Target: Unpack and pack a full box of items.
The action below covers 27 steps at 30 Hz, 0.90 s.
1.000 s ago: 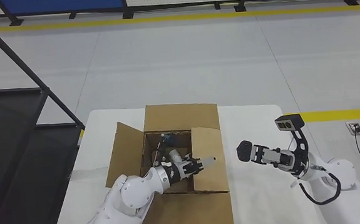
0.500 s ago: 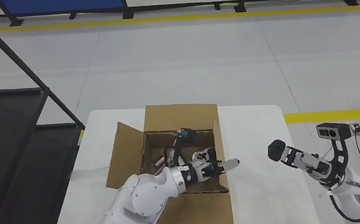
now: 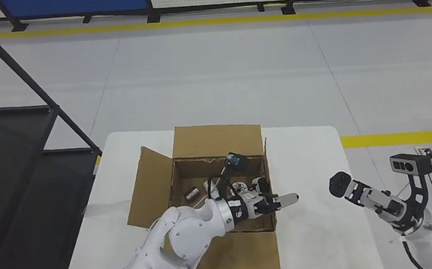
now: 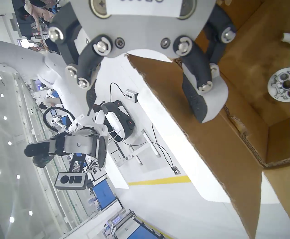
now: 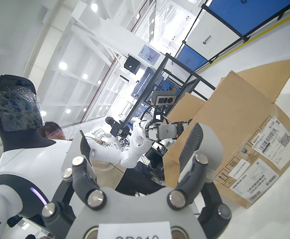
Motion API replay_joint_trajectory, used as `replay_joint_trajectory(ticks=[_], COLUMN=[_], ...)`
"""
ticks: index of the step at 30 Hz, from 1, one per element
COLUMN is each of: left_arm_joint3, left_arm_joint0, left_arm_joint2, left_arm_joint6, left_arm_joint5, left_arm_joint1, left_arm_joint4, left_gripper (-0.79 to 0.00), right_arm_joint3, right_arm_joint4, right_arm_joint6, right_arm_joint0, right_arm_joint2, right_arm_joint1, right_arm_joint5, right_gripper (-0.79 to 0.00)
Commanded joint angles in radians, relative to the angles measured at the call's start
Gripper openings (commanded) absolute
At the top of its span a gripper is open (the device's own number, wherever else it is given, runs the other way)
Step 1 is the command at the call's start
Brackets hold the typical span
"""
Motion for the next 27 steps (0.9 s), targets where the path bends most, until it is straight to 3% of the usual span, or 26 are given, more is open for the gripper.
replay_joint_trajectory(ticks=[1, 3, 6, 9, 20, 27], left_arm_joint3=[-0.003, -0.004, 0.018, 0.065, 0.355, 0.508], left_arm_joint0=[0.006, 0.010, -0.004, -0.050, -0.287, -0.370], left_arm_joint2=[-0.003, -0.012, -0.002, 0.043, 0.259, 0.349], left_arm_joint6=[0.005, 0.010, 0.010, -0.004, -0.018, -0.019], left_arm_joint5=[-0.002, 0.007, -0.005, 0.003, 0.086, 0.129], left_arm_joint1=[0.001, 0.001, -0.005, -0.022, -0.125, -0.192], left_arm_joint4=[0.005, 0.000, -0.038, -0.065, -0.083, -0.101], left_gripper=[0.000, -0.083, 0.000, 0.000, 0.000, 0.000], right_arm_joint3=[-0.006, -0.012, 0.002, 0.015, -0.013, -0.039], right_arm_joint4=[-0.005, -0.019, -0.056, -0.043, 0.055, 0.111], right_arm_joint6=[-0.019, -0.039, -0.062, -0.055, -0.031, -0.033], right_arm_joint0=[-0.004, -0.004, 0.008, 0.009, -0.106, -0.160], right_arm_joint2=[-0.003, -0.010, -0.021, -0.011, 0.128, 0.179], right_arm_joint1=[-0.001, -0.001, -0.001, 0.001, 0.017, 0.023], right_arm_joint5=[0.008, 0.011, 0.018, 0.014, -0.030, -0.033], right_gripper=[0.000, 0.000, 0.000, 0.000, 0.000, 0.000])
